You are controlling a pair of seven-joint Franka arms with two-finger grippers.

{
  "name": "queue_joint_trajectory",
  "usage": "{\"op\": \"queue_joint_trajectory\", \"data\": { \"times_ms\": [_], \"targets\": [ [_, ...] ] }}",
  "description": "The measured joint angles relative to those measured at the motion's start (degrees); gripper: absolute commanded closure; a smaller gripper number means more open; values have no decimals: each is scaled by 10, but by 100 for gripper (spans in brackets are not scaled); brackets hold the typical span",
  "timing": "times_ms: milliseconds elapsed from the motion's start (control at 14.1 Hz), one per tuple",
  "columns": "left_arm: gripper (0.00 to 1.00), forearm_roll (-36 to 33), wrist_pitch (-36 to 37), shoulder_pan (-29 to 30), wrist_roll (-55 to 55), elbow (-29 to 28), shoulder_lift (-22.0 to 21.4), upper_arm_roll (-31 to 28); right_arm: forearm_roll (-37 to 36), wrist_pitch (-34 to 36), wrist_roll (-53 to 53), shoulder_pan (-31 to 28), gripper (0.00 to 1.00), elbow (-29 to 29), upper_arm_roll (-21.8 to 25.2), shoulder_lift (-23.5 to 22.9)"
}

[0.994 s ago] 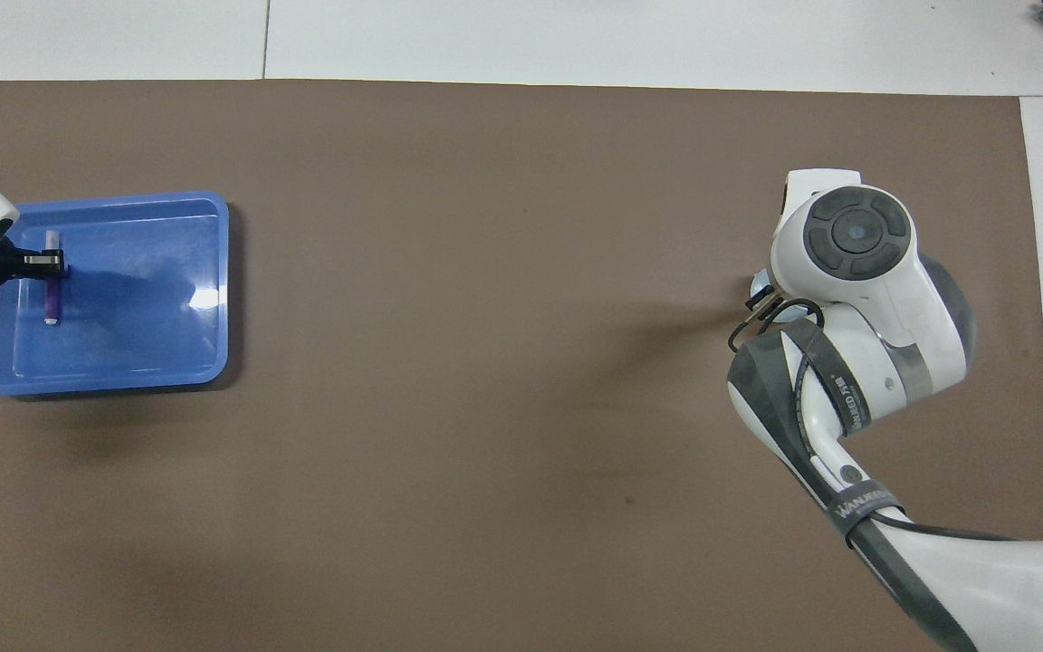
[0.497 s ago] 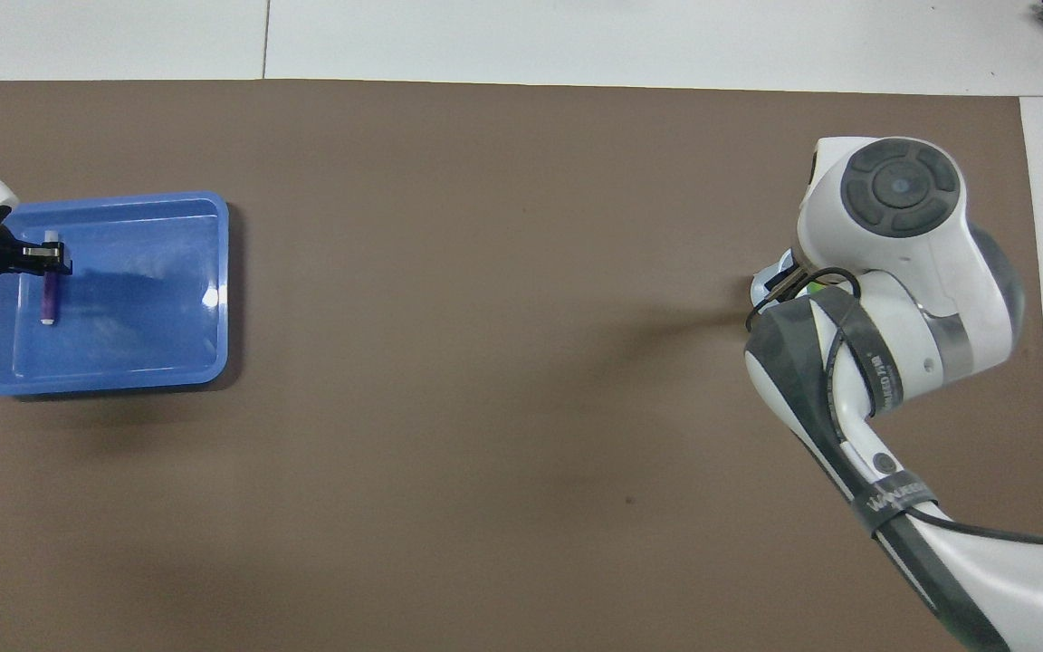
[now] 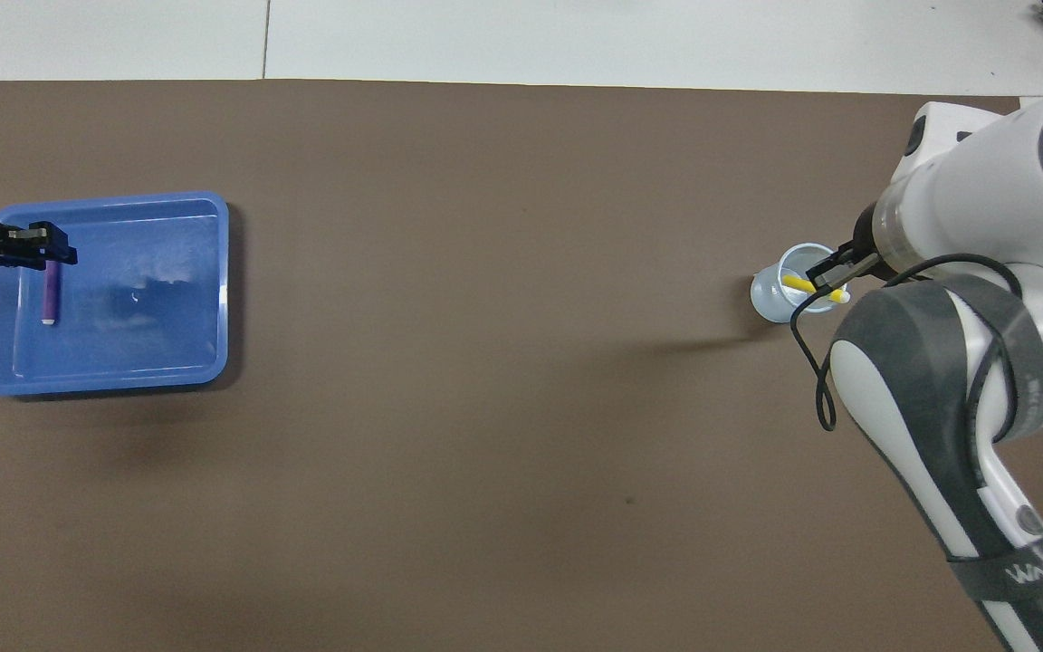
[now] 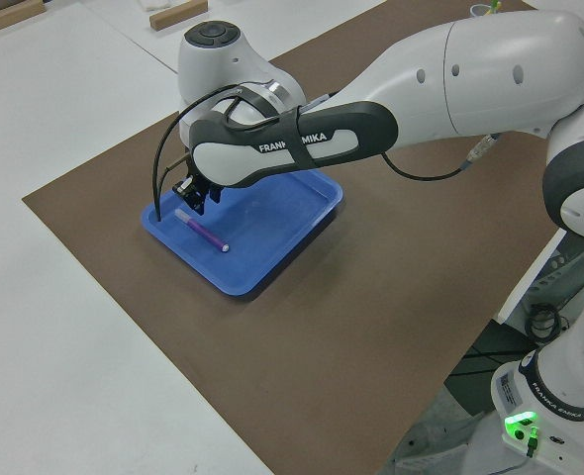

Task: Right arm passes pens to left for tray arrangement

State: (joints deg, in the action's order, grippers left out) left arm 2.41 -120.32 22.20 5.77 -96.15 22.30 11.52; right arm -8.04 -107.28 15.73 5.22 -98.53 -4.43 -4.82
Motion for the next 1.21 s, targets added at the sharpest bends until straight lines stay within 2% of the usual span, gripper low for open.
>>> {"op": "queue_joint_trajectory", "data": {
  "times_ms": [71, 142, 284, 355, 497, 639, 781, 1065, 1207],
  "targets": [
    [51, 8, 18, -15, -36, 0, -10, 1, 17, 18, -8, 0, 94, 13, 0, 3],
    [40, 11, 32, -36, -83, 0, -19, 2, 40, 33, -23, -1, 94, 24, 0, 3],
    [36, 13, 52, -85, -183, 0, -30, 4, 88, 48, -83, -1, 94, 34, 0, 3],
    [34, 14, 57, -111, -234, -1, -32, 5, 112, 54, -115, 0, 94, 34, -1, 3],
    [21, 18, 58, -160, -339, -2, -32, 5, 162, 64, -184, 6, 94, 34, -3, 2],
    [13, 40, 58, -192, -431, -2, -32, 5, 204, 64, -241, 15, 94, 32, -5, 1],
    [0, 54, 62, -213, -494, -2, -32, 5, 245, 60, -310, 28, 94, 29, -5, -1],
    [0, 63, 65, -265, -620, -3, -33, 4, 325, 14, -430, 49, 94, 12, -6, -5],
    [0, 94, 65, -284, -674, -3, -35, 5, 349, -17, -478, 68, 94, 2, -7, -7]
  ]
}}
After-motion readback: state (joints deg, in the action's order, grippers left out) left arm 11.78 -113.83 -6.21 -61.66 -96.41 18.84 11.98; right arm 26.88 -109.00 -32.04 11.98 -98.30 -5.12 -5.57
